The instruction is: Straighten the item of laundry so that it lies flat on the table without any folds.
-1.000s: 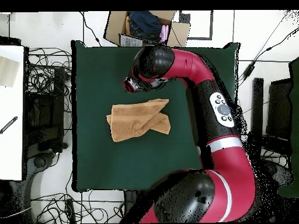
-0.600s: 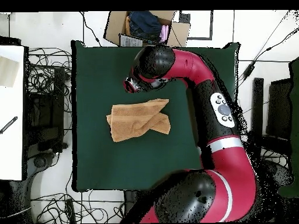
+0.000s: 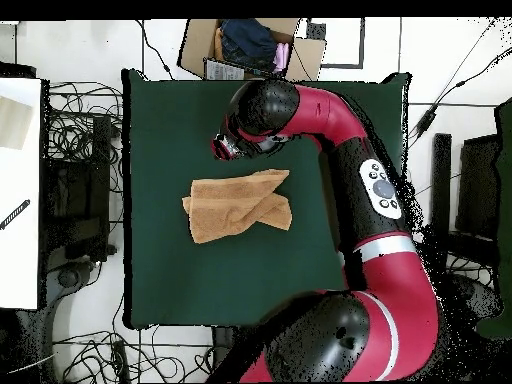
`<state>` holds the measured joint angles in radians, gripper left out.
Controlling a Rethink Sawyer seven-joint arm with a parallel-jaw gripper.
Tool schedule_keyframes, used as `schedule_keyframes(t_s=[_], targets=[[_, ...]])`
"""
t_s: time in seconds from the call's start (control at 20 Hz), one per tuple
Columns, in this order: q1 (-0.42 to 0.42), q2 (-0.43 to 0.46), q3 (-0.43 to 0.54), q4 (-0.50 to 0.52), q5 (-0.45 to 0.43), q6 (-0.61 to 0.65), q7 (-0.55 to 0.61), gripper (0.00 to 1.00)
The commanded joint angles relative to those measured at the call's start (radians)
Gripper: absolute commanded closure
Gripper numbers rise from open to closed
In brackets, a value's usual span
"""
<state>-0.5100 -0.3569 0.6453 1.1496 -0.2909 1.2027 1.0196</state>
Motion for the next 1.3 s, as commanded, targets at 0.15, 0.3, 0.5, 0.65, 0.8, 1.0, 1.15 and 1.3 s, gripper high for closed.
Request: schedule_keyframes(t_s=[0.15, 0.3, 0.5, 0.65, 0.8, 1.0, 1.15, 1.3], targets=[[-0.023, 0.013, 0.063, 0.061, 0.003, 0.049, -0.172, 0.00], [-0.024, 0.014, 0.064, 0.059, 0.003, 0.054, -0.177, 0.00], [-0.022, 0.009, 0.060, 0.061, -0.004, 0.040, -0.174, 0.00], [-0.022, 0.003, 0.056, 0.066, -0.014, 0.021, -0.174, 0.00], [-0.021, -0.003, 0.050, 0.067, -0.027, 0.002, -0.173, 0.00], [-0.025, -0.011, 0.050, 0.082, -0.035, -0.033, -0.168, 0.00], [-0.025, -0.014, 0.049, 0.084, -0.038, -0.043, -0.166, 0.00], [-0.026, -0.017, 0.050, 0.089, -0.043, -0.056, -0.166, 0.00]])
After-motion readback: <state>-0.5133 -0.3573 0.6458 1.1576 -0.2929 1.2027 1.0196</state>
